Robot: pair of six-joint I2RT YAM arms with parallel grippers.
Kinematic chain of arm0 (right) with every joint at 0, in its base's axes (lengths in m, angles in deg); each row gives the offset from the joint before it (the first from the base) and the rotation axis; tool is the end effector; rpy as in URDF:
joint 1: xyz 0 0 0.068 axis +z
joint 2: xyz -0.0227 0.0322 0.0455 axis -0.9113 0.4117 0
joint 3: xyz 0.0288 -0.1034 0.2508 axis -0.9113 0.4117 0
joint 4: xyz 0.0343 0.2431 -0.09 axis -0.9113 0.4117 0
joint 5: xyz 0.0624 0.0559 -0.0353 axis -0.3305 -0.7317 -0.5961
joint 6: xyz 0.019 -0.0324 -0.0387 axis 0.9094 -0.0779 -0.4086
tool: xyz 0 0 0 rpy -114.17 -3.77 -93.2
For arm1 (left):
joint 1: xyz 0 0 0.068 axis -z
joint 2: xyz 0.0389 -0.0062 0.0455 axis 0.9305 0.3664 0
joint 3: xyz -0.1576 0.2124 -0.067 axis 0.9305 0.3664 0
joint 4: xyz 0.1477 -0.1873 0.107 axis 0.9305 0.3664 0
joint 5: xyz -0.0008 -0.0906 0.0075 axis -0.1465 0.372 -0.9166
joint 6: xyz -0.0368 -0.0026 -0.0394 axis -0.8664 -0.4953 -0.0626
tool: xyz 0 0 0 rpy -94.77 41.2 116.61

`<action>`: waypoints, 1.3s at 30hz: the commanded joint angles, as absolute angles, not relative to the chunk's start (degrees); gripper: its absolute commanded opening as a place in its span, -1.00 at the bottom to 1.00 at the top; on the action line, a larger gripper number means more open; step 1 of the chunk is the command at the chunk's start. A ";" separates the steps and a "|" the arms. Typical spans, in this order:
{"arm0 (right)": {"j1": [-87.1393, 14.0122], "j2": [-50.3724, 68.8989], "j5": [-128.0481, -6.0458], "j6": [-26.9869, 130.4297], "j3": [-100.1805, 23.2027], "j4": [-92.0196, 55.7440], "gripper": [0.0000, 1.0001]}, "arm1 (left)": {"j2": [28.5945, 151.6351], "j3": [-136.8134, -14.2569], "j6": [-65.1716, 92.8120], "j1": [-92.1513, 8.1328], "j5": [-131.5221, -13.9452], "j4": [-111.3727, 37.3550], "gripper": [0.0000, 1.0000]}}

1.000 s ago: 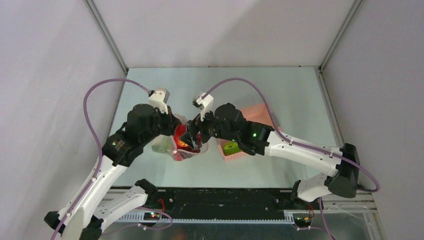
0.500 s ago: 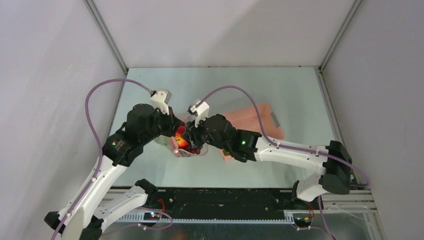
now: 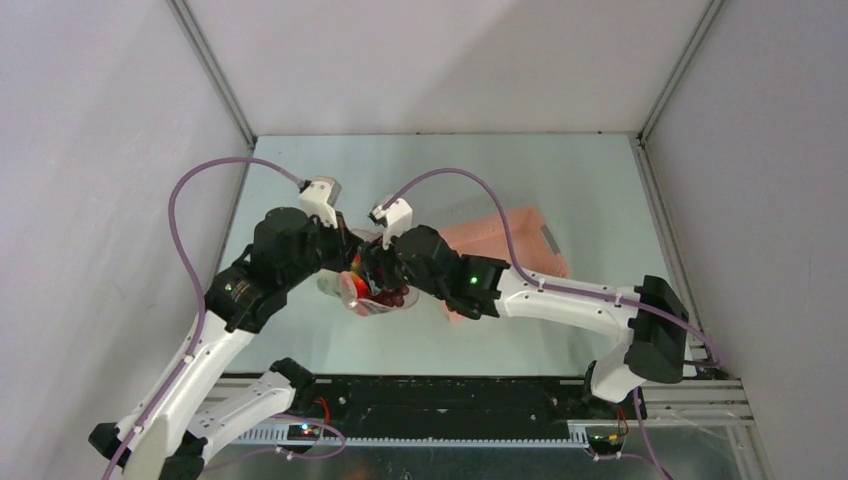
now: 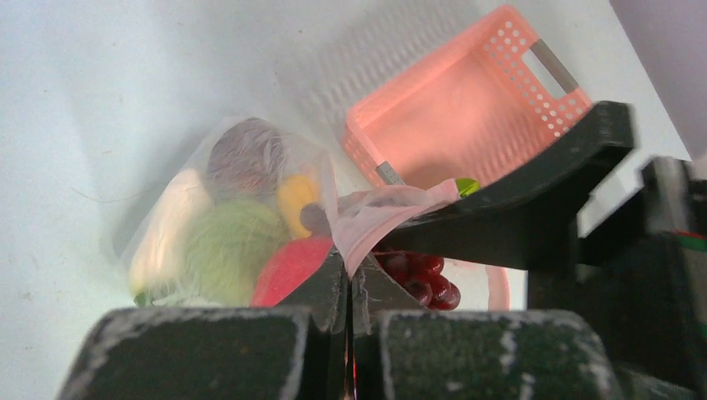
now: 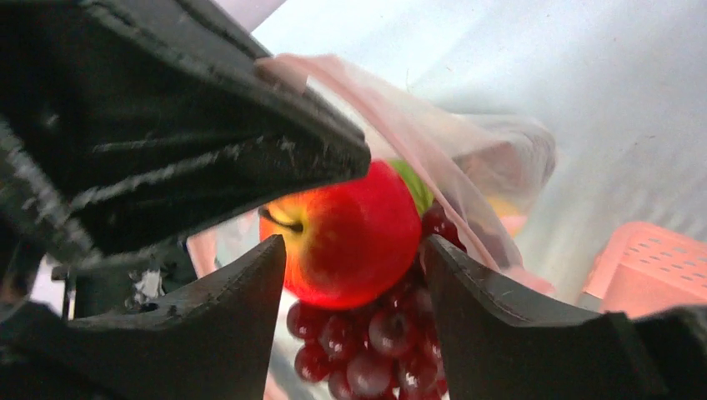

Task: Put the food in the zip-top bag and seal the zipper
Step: Place the fake fruit in the zipper food storage bag, then pick up the fake fruit from the bin.

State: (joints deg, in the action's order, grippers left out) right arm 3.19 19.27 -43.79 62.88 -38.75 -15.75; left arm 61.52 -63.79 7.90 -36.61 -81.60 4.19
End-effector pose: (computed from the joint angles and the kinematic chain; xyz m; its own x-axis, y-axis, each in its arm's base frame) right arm 0.1458 0.3512 0.3374 -0.3556 -0.0961 -0.9297 -0.7322 0.6469 0.2132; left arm 0.1380 -0.0854 0.3747 -0.5049 -0.0399 -0.8623 0.3864 0.8828 -0.2671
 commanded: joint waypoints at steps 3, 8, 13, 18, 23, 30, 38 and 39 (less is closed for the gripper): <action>2.06 5.61 -46.81 58.60 -38.05 -11.99 0.55 | 60.21 -64.95 6.29 -36.76 -87.03 0.37 -1.00; -3.15 -4.21 -53.31 57.07 -31.45 -9.24 0.98 | 60.35 -65.06 6.20 -37.06 -87.70 0.56 -1.00; -17.92 -9.09 -66.66 49.66 -25.79 0.30 0.99 | 60.84 -65.07 6.35 -37.18 -87.04 0.56 -1.00; -31.97 -2.42 -77.60 39.28 -25.46 6.93 0.99 | 61.27 -65.15 6.58 -37.22 -86.62 0.79 -1.00; -34.26 5.77 -80.88 30.32 -26.96 11.38 0.94 | 61.26 -65.15 6.82 -37.16 -86.99 0.94 -1.00; -32.53 18.19 -82.11 26.46 -29.80 14.75 0.87 | 61.87 -65.15 7.32 -37.31 -86.47 0.97 -1.00; -24.97 28.28 -73.13 23.14 -34.86 20.36 0.85 | 62.22 -65.15 7.63 -37.39 -85.74 0.92 -1.00; -24.24 29.06 -72.46 22.99 -34.91 20.79 0.85 | 62.25 -65.15 7.71 -37.40 -85.70 0.88 -1.00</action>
